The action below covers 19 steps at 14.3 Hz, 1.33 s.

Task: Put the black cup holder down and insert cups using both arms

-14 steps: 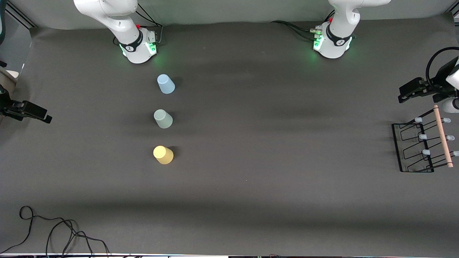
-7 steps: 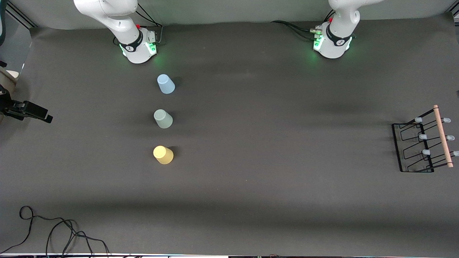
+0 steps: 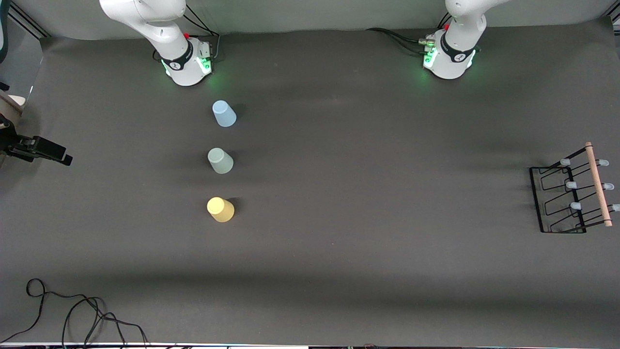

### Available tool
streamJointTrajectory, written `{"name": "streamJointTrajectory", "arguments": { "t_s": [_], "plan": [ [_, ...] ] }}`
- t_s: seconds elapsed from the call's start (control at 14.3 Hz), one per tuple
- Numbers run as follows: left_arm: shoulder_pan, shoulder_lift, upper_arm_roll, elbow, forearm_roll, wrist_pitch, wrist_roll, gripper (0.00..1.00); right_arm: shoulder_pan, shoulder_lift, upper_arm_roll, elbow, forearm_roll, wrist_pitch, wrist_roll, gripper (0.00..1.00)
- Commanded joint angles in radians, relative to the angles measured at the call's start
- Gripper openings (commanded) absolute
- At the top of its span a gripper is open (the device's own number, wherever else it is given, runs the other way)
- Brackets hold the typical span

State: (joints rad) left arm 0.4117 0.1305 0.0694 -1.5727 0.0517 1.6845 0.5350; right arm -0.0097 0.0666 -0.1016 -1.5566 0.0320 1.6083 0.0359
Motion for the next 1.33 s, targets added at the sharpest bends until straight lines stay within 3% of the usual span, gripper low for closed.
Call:
{"name": "streamJointTrajectory", "arguments": {
  "t_s": [0.0,0.28,0.91,1.26],
  "plan": [
    [0.027,0.041,-0.013,-0.059,0.008,0.107,0.011,1.00,-0.001,0.007,-0.001,0.016,0.017,-0.013,-0.004,1.00],
    [0.035,0.050,-0.013,-0.231,-0.036,0.302,0.005,1.00,-0.003,0.007,-0.001,0.016,0.017,-0.013,-0.004,1.00],
    [0.035,0.225,-0.013,-0.237,-0.101,0.397,0.005,1.00,-0.003,0.007,-0.001,0.016,0.016,-0.013,-0.004,1.00],
    [0.029,0.236,-0.013,-0.237,-0.099,0.402,0.002,0.95,-0.003,0.007,-0.001,0.016,0.016,-0.013,-0.004,1.00]
  ]
}}
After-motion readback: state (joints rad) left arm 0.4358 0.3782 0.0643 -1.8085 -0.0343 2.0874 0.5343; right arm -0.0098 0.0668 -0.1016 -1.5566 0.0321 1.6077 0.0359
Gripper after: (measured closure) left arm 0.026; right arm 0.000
